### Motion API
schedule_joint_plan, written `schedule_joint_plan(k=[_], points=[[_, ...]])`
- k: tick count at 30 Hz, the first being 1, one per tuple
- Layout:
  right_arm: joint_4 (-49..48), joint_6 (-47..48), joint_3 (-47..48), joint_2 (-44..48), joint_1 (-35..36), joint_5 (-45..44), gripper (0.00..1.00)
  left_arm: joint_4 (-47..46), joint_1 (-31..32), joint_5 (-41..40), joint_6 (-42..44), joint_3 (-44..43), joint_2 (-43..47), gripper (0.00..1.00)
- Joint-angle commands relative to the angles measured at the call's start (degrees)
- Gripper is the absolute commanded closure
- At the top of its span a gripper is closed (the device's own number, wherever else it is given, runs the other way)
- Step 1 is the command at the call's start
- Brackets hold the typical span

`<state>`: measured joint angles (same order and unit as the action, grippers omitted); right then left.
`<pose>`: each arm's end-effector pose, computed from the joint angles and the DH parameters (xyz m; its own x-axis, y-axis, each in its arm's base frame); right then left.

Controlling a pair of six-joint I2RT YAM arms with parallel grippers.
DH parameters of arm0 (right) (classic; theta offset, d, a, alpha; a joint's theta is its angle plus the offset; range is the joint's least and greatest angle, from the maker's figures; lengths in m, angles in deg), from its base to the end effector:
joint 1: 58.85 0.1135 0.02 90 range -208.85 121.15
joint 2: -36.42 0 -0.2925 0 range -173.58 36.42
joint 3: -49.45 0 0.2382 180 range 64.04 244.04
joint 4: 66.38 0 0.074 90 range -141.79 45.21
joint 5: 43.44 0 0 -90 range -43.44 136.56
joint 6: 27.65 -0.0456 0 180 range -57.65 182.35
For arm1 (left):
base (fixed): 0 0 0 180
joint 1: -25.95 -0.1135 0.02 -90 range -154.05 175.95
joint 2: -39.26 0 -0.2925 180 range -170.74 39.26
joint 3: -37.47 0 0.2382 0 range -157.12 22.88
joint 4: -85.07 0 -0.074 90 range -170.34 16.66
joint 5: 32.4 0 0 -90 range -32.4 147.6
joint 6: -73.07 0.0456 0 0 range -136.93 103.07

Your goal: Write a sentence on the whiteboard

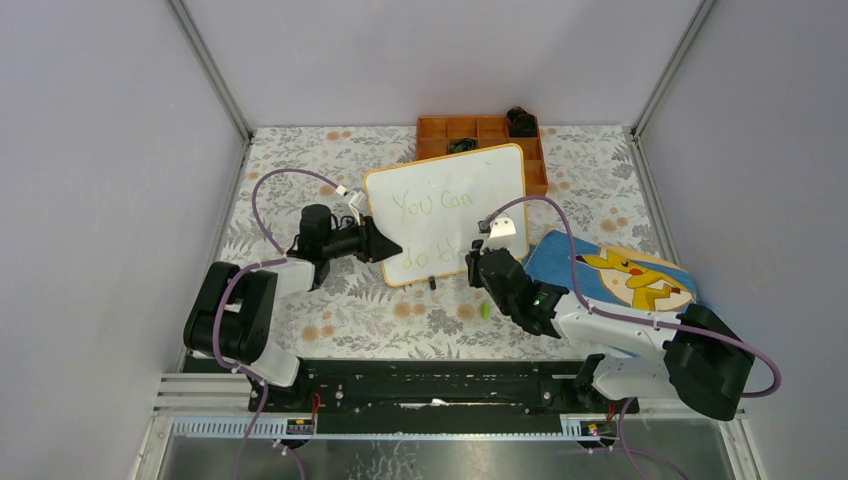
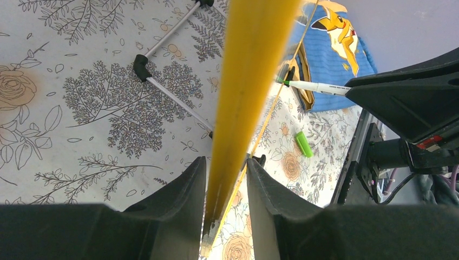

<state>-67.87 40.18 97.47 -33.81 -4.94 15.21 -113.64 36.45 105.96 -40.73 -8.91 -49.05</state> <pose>0.1648 0.1858 0.2588 -0.3453 0.0735 -0.9356 -0.2950 0.9379 0.1825 0.2735 -0.0853 0.2056 -0.6761 -0.1474 -0.7219 0.5722 0.5122 -0.6404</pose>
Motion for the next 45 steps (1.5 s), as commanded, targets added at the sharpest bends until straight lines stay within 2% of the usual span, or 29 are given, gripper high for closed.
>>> schedule_joint_plan(k=[1,11,21,45], points=[[-0.9,-1.4,-0.8,1.1,-0.5,0.7,1.00,0.4,0.4,-1.2,1.7,-0.9,1.3,0.61],[-0.2,-2.1,-2.8,2.6,-0.5,-0.1,1.00,0.6,0.5,-1.3,1.9,-1.0,1.3,0.60],[-0.5,0.3,0.4,7.0,-0.5,-1.9,1.00,1.2,0.7,-1.6,2.3,-1.0,1.5,0.60],[-3.3,0.5,4.5,0.8,-4.8,-1.1,1.00,2.3,1.1,-1.9,3.1,-1.3,1.5,0.60]])
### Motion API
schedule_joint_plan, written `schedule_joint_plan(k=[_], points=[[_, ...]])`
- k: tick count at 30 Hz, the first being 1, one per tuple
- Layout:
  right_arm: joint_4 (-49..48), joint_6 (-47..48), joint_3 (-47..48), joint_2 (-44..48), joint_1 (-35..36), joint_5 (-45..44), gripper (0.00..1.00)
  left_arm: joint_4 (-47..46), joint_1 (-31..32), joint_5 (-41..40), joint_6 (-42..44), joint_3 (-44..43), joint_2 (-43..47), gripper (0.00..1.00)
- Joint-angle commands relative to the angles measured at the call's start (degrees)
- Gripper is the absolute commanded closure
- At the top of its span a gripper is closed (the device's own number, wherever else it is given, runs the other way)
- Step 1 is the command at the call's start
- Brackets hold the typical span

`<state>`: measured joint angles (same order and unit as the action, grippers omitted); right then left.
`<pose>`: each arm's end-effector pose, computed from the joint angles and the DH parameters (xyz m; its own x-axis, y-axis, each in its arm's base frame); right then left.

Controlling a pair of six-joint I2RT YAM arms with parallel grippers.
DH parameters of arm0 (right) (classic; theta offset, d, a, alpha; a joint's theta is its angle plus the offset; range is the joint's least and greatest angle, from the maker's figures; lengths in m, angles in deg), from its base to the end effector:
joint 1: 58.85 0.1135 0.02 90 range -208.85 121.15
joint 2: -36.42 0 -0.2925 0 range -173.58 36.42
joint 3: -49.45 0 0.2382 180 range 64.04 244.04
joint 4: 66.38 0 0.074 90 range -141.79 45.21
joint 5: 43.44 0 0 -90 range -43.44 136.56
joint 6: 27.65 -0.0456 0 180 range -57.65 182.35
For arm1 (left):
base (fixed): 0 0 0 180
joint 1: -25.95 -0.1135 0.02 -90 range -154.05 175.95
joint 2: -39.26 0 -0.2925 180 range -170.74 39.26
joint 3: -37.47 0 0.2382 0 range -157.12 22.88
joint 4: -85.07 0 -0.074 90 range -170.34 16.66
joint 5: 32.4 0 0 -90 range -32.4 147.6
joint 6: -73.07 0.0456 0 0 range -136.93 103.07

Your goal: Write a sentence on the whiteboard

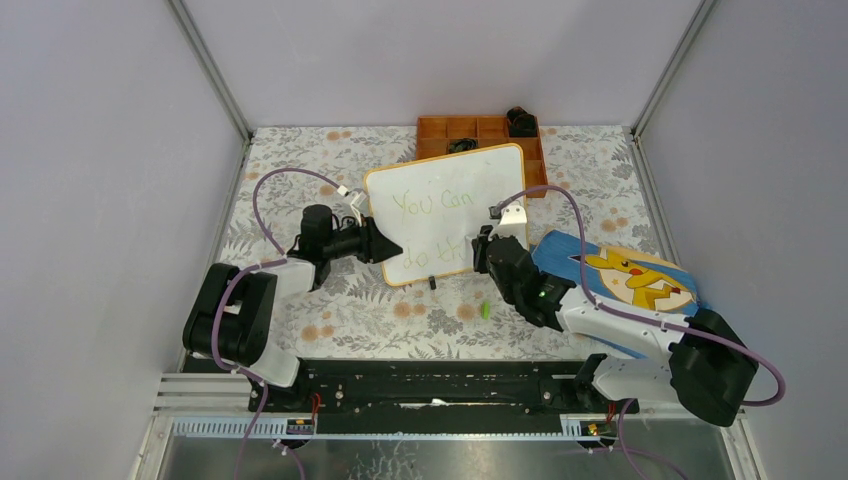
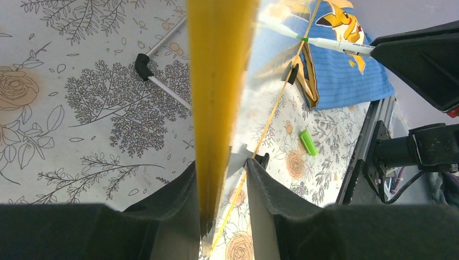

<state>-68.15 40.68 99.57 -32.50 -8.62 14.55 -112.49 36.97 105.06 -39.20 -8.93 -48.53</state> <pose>0.1772 0.1752 0.2767 -0.2951 0.1350 -0.9459 -0.2352 0.9493 0.2088 0.2717 -0.0871 0.2059 -0.6667 -0.1312 -0.7337 0.5815 0.5242 -0.6221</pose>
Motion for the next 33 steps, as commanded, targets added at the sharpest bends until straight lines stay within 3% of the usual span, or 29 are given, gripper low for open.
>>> schedule_joint_plan(k=[1,33], points=[[-3.2,0.0,2.3,-0.6,-1.2,-0.4,1.00,1.2,0.6,-1.0,1.6,-1.3,1.0,0.60],[0.1,-2.0,-0.4,5.3,-1.3,4.0,1.00,2.0,0.9,-1.4,2.1,-1.5,1.1,0.61]])
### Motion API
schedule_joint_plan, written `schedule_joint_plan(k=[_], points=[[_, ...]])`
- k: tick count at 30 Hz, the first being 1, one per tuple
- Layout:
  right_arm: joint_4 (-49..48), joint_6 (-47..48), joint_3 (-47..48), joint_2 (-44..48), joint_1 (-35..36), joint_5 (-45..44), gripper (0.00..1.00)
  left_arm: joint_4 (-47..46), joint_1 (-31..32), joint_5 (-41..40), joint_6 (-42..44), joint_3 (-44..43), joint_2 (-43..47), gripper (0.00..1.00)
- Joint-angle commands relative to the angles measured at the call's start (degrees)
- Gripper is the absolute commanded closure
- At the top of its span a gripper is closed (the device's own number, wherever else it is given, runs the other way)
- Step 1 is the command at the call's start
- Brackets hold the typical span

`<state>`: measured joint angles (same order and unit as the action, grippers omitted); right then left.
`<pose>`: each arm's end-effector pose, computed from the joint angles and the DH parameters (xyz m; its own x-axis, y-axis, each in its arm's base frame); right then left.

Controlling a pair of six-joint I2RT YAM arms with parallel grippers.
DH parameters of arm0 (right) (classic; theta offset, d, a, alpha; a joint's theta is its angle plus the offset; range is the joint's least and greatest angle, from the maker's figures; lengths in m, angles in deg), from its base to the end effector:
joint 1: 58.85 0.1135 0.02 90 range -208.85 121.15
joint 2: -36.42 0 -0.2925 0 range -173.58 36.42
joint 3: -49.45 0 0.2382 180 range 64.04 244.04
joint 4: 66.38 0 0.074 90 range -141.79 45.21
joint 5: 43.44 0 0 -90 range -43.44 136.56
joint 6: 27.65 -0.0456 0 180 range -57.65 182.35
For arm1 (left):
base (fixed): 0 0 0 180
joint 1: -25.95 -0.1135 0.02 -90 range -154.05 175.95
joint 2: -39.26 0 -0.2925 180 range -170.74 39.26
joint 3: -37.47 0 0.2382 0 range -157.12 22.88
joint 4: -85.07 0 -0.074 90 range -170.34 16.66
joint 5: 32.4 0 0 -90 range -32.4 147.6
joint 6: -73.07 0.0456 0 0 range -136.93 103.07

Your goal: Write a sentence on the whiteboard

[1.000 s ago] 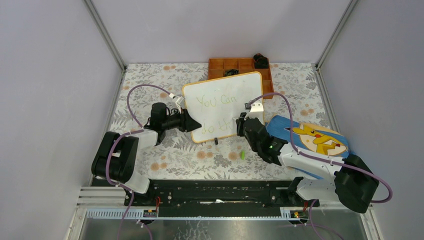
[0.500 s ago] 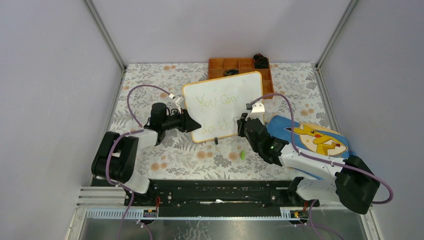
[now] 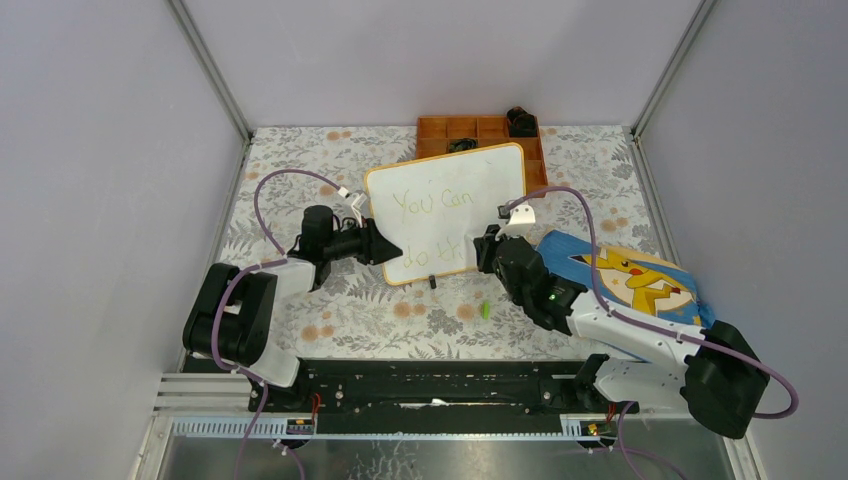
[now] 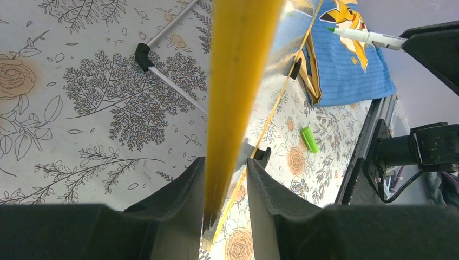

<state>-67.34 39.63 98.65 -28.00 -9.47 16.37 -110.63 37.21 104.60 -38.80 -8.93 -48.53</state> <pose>0.1694 0.1623 0.2869 -0.2788 0.1878 -0.9418 -0.2506 0.9325 0.2601 0.2702 -0.0878 0.2027 -0.6849 -0.1227 -0.7182 0.5651 0.5328 -0.6299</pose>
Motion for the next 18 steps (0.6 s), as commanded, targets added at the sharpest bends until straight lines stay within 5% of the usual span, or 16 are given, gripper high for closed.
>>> schedule_joint_plan(k=[1,18], points=[[-0.6,-1.2,0.2,0.6,-0.5,2.3,1.00,0.2,0.7,-0.9,1.8,-1.6,1.1,0.61],[-2.9,-2.3,-1.2,-2.8,-0.5,0.5,1.00,0.9,0.9,-1.2,2.2,-1.8,1.1,0.60]])
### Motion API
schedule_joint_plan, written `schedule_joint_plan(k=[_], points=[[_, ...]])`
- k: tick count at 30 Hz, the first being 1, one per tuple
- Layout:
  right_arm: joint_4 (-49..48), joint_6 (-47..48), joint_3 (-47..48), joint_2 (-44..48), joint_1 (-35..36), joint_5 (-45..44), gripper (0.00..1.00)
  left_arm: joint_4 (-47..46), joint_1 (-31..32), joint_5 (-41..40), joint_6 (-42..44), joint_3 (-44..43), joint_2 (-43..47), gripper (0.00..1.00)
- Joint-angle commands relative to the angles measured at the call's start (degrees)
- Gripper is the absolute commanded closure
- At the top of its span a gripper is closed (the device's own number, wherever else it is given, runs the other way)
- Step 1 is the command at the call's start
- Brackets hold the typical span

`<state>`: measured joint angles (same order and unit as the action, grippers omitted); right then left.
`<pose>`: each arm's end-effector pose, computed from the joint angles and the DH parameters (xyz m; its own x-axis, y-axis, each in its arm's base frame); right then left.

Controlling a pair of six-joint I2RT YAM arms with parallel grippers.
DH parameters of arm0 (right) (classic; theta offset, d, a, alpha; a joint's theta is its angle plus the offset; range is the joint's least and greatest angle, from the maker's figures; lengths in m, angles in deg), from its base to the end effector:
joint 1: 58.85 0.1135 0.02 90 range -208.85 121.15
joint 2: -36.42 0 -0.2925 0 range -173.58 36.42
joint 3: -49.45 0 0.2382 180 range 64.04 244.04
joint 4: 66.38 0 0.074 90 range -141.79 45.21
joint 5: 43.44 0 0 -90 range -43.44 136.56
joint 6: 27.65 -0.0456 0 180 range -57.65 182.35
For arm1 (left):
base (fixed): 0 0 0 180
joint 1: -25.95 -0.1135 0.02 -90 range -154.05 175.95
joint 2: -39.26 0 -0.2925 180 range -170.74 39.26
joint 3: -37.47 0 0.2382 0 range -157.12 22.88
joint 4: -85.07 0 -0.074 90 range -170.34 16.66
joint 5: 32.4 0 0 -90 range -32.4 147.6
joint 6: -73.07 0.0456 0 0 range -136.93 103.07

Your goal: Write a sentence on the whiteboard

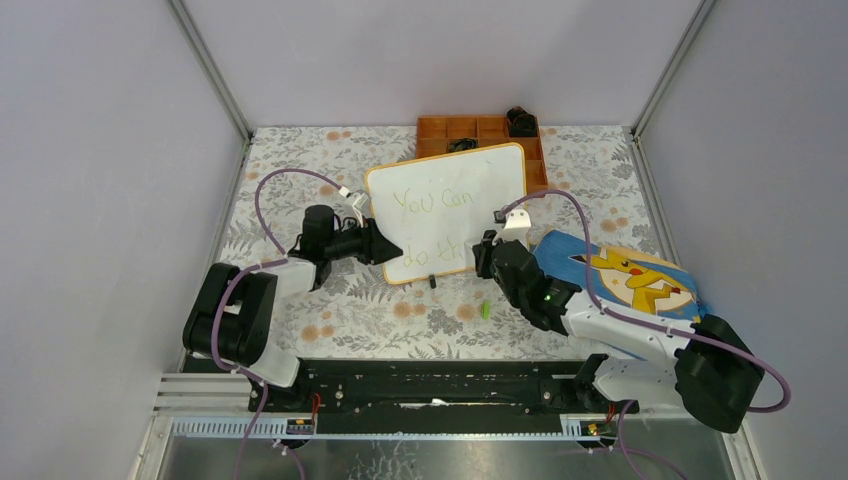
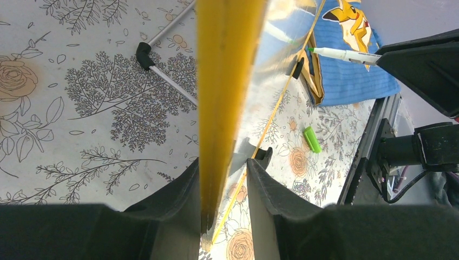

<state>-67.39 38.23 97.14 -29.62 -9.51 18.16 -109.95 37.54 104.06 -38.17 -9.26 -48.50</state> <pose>0.1704 0.1651 0.2718 -0.3290 0.1686 -0.9291 -0.2597 0.9298 0.2607 0.2706 -0.0892 0.2032 -0.6817 -0.1149 -0.7225 0.5682 0.5389 -0.6219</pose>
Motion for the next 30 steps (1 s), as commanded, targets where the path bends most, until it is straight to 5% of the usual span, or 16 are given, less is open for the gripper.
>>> schedule_joint_plan(k=[1,30], points=[[-3.1,-0.8,0.3,-1.5,-0.5,-1.3,1.00,0.3,0.5,-0.7,1.6,-1.4,1.0,0.61],[-1.4,-3.1,-4.6,-0.4,-0.4,-1.0,1.00,1.4,1.0,-1.1,2.3,-1.7,1.2,0.60]])
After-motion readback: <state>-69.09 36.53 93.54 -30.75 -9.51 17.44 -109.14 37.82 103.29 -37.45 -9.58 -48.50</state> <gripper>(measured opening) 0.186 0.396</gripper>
